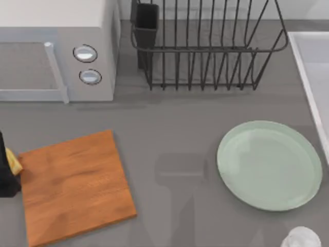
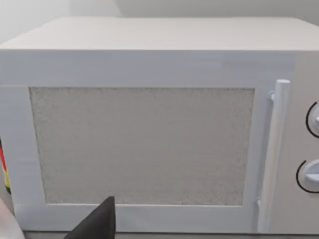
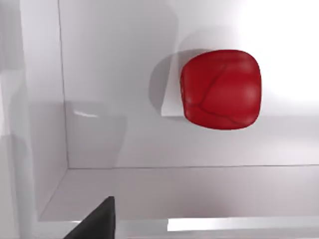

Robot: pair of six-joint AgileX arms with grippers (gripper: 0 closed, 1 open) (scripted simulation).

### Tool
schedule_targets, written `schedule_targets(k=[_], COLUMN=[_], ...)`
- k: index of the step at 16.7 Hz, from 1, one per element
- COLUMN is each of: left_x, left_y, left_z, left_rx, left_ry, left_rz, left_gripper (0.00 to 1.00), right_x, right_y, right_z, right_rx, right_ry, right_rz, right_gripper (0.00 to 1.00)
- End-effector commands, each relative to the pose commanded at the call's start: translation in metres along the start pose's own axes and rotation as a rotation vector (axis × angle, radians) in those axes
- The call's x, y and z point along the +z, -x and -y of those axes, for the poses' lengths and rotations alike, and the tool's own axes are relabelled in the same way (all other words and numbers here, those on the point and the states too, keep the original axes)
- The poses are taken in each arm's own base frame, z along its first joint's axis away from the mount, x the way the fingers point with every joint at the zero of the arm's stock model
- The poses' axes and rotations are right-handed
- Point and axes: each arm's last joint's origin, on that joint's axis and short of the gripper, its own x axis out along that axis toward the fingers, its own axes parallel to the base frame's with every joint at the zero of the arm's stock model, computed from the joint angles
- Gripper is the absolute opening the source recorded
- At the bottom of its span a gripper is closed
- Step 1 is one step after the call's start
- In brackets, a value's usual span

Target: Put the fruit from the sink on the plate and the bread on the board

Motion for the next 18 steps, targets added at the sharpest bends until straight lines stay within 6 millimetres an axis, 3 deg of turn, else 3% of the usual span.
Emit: schedule_targets(k=[5,13,18], left_x=[0.0,0.0,0.0], left_y=[0.0,0.0,0.0], left_z=[0.0,0.0,0.0], left_rx=[0.0,0.0,0.0], left_ry=[0.0,0.0,0.0], left_rz=[0.0,0.0,0.0], left_gripper=[1.0,1.0,1.0], right_x=[0.023,0.025,0.022], right_y=[-0.038,-0.046,-0.102], right_z=[0.018,0.018,0.018], right_rx=[0.042,0.046,0.046], right_ry=[-0.001,0.003,0.002], right_rz=[-0.163,-0.177,-0.179], right_gripper=[1.0,1.0,1.0])
